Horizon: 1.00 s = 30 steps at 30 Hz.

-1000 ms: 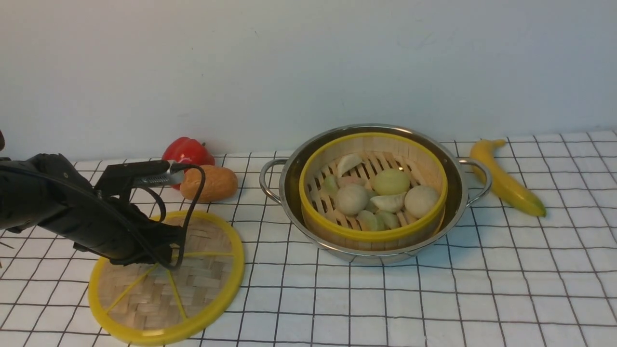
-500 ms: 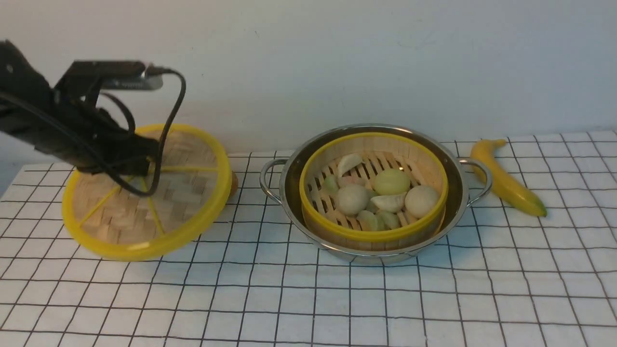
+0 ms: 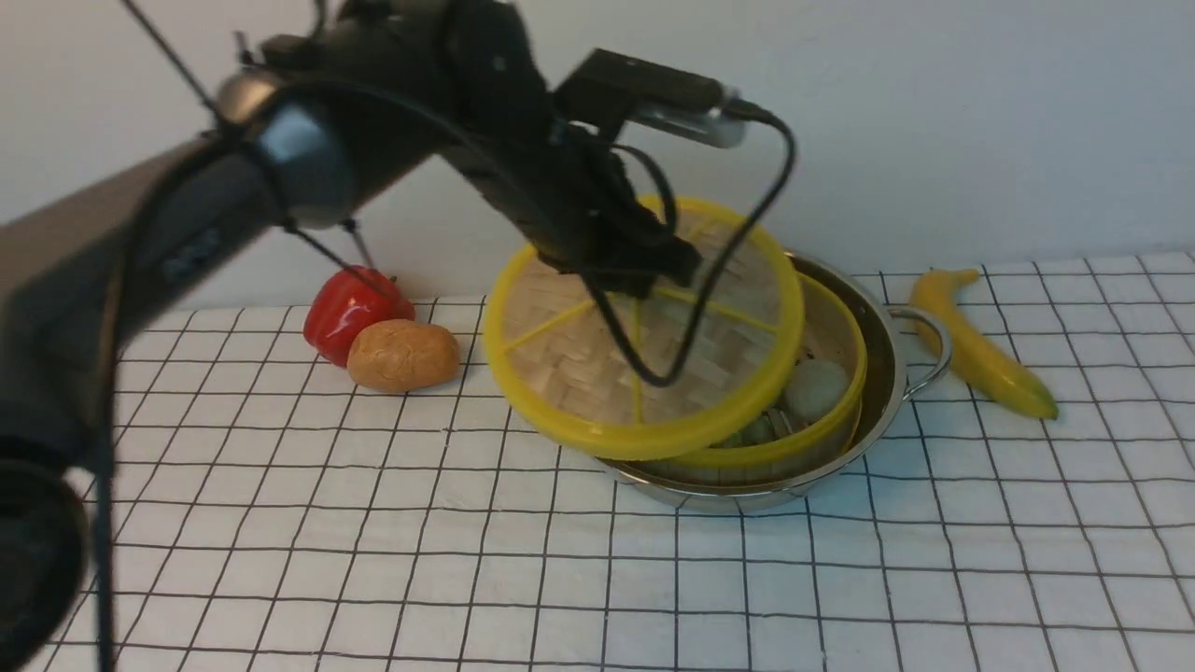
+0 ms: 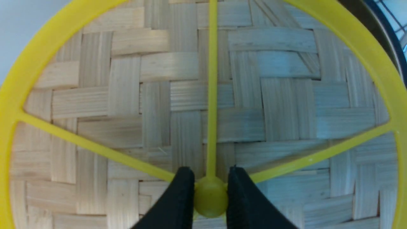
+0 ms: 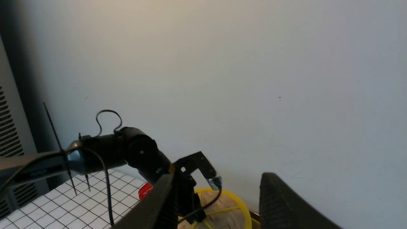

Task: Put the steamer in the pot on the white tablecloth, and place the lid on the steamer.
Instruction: 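Place the yellow bamboo steamer lid onto the steamer in the pot with the left gripper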

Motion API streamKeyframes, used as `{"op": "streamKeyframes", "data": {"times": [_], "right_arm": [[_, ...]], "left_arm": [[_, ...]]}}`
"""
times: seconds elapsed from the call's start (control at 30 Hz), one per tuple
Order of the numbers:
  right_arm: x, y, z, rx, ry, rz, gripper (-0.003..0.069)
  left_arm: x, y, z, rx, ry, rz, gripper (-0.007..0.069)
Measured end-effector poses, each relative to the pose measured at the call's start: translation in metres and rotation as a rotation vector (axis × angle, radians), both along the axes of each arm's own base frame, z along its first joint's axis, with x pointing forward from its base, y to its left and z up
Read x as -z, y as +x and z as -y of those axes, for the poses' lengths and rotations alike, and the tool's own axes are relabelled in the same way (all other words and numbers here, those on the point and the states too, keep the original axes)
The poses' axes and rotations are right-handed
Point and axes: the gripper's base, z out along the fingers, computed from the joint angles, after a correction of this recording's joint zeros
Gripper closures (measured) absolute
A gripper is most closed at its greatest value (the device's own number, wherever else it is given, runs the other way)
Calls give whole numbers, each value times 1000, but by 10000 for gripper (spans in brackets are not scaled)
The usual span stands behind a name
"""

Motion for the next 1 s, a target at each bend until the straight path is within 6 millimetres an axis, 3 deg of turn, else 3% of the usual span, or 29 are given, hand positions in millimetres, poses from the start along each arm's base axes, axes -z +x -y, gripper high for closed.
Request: {"op": "streamKeyframes", "data": {"times": [0.1, 0.23, 1.0], "right_arm": [[0, 0, 0, 0, 0, 0, 294], [0, 0, 0, 0, 10, -6, 294], [0, 0, 0, -3, 23, -12, 294]], "left_arm": [[12, 6, 25, 46, 65, 2, 501], [18, 13, 42, 67, 87, 3, 501], [26, 24, 51, 67, 64, 33, 501]]}}
